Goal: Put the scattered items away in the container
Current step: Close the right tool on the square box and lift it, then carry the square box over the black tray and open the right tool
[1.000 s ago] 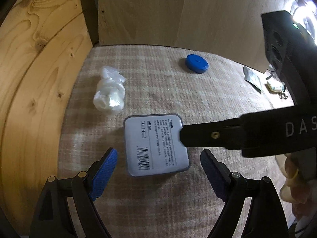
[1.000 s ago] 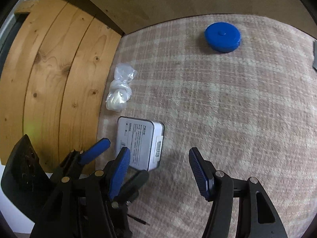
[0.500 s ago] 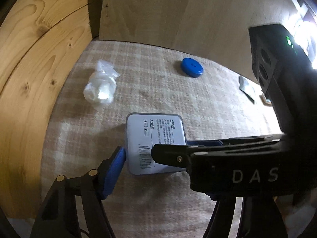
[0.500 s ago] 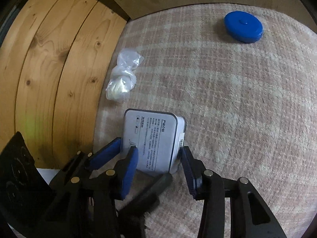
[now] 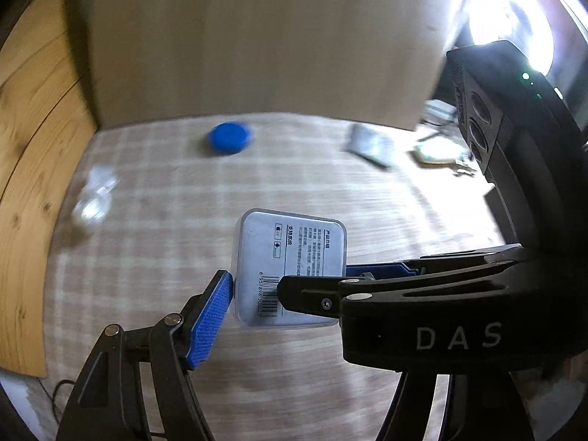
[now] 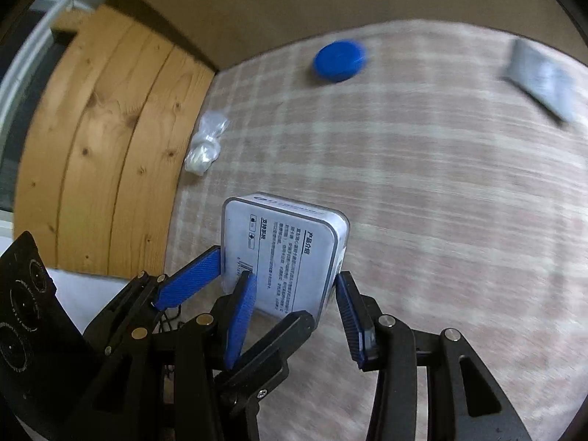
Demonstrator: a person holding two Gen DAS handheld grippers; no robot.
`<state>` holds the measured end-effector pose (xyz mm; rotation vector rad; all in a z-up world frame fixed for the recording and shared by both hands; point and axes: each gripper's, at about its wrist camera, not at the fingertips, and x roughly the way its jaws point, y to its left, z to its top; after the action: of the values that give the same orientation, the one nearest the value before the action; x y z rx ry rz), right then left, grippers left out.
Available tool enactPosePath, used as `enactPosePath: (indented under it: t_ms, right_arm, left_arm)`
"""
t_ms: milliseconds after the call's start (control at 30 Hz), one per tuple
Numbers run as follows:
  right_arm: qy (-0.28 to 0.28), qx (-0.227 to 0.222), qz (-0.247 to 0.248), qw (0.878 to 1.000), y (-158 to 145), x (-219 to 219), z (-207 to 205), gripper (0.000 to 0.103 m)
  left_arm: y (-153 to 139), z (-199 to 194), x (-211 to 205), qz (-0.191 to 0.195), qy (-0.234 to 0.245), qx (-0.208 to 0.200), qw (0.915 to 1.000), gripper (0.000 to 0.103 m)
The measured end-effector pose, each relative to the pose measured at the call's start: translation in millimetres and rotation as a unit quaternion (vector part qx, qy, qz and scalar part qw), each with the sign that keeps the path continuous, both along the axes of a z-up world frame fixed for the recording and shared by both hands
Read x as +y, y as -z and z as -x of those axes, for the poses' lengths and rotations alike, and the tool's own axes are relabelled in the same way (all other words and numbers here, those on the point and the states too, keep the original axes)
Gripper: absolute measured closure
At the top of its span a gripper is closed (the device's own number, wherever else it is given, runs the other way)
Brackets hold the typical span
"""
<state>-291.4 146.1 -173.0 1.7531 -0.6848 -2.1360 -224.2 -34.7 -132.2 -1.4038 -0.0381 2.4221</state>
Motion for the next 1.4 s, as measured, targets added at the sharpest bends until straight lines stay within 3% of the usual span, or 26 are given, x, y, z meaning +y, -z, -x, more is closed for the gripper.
enactPosePath:
  t_ms: [400, 633, 867, 1167, 1400]
  right_arm:
    - [0.107, 0.025, -0.006, 0.994, -44.3, 164.2, -99.4, 0.061]
    - [0.178, 0.035, -0.012, 0.983, -65.4, 251.8, -162.5, 0.061]
    - [0.252, 0.047, -0.023, 0.966, -85.5, 339.2, -239.1, 0.06]
    - [0.334, 0.037, -0.033, 0.941, -82.4, 437.0, -337.4, 0.06]
    - [0.381, 0.018, -0.04, 0.924, -72.3, 490.4, -394.6, 0.059]
  left_arm:
    - [-36.7, -37.1, 171.5, -0.009, 0.111, 0.039, 0.993, 0.03]
    - [-58.2, -71.4, 277.6, -0.017, 0.189, 0.059, 0.9801, 0.03]
    - [-74.0, -110.2, 390.4, -0.026, 0.274, 0.071, 0.9588, 0.03]
    - [-70.1, -163.7, 512.2, -0.029, 0.367, 0.059, 0.928, 0.03]
    - [-58.8, -193.1, 576.4, -0.026, 0.41, 0.043, 0.9108, 0.03]
